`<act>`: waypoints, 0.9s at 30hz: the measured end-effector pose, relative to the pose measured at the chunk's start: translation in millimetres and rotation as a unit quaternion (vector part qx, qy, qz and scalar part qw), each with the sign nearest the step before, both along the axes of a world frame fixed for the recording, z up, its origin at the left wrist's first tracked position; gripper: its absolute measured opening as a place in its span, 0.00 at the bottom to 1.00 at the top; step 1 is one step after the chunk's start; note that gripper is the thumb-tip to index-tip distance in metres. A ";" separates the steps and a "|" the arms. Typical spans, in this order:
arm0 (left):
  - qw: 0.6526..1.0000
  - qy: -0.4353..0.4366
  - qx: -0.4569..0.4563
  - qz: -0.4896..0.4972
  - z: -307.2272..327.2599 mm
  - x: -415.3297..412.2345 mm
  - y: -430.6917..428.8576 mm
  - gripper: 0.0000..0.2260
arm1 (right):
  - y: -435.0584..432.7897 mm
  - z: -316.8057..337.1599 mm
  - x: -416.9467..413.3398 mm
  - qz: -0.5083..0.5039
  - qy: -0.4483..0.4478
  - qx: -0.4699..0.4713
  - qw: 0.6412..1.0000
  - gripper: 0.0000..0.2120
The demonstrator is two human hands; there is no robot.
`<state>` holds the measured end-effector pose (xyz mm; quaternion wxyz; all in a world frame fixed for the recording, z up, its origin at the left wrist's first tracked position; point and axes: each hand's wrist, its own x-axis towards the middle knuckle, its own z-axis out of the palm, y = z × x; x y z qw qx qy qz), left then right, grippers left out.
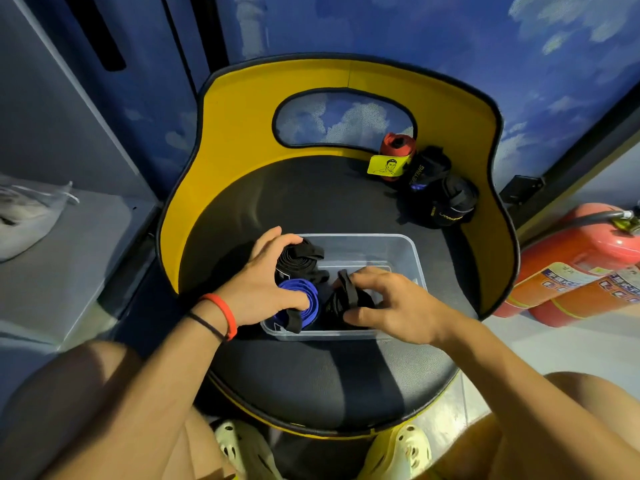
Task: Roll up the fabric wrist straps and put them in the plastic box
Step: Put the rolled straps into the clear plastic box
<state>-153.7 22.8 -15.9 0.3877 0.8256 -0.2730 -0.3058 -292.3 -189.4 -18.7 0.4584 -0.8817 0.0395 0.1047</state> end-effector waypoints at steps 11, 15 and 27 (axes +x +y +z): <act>0.967 -0.205 -0.101 -0.109 -1.9 -19.6 0.3 0.31 | -0.9 -2.7 11.4 0.010 0.020 -0.069 0.997 0.17; 0.948 -0.248 -0.071 -0.189 -8.2 -19.4 -2.1 0.25 | -6.3 -2.0 11.0 0.026 0.064 -0.041 0.997 0.22; 0.947 -0.244 -0.133 -0.160 -20.3 -5.8 -5.8 0.19 | -100.7 15.3 124.2 -0.226 -0.136 -0.360 0.895 0.29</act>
